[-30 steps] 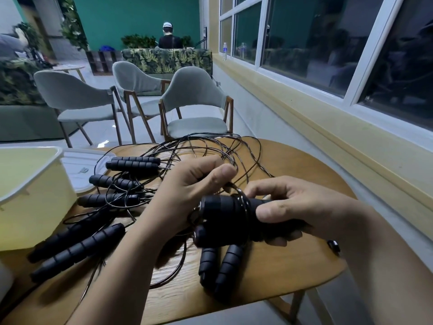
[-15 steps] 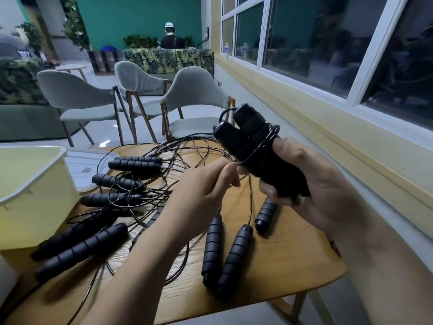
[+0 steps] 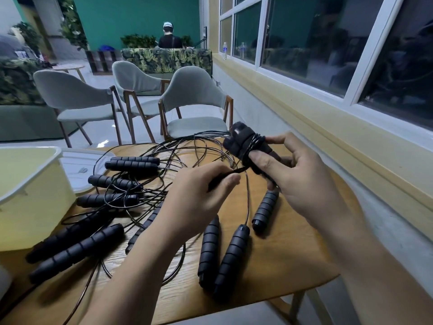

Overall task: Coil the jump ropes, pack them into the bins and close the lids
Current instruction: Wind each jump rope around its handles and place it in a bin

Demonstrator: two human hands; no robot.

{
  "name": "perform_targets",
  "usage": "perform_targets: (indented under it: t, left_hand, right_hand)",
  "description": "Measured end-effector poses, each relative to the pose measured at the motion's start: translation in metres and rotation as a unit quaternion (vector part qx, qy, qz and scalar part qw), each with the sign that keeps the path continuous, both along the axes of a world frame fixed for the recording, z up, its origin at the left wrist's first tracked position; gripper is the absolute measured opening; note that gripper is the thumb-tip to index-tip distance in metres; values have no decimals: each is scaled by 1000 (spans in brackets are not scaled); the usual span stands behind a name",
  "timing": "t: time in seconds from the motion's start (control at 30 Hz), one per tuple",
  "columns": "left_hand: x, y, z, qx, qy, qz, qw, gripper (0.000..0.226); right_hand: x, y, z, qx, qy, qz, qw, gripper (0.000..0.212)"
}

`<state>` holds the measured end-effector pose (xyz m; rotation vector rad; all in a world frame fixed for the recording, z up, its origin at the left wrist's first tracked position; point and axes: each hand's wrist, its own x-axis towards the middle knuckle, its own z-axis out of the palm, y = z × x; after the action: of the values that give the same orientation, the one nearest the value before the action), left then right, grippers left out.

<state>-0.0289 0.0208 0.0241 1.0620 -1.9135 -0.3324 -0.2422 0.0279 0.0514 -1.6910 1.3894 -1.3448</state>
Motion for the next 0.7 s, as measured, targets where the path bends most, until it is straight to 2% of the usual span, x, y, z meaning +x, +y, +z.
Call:
perform_targets:
  t: [0.13, 0.23, 0.3, 0.5, 0.7]
  left_hand:
    - [-1, 3, 2, 35, 61, -32, 997, 20]
    - [-1, 5, 2, 48, 42, -55, 996, 26]
    - [-2, 6, 4, 65, 34, -54, 996, 27]
    - [1, 12, 11, 88, 87, -103, 987, 29]
    - [6, 14, 19, 128, 162, -165, 964, 36]
  right_hand:
    - [-3, -1, 4, 75, 118, -12, 990, 34]
    - [-6, 0, 8, 146, 220, 38, 964, 41]
    - [-9, 2, 10, 187, 245, 85, 947, 42]
    - [-23, 5, 15, 265, 171, 252, 915, 23]
    - [-27, 8, 17, 280, 106, 376, 877, 40]
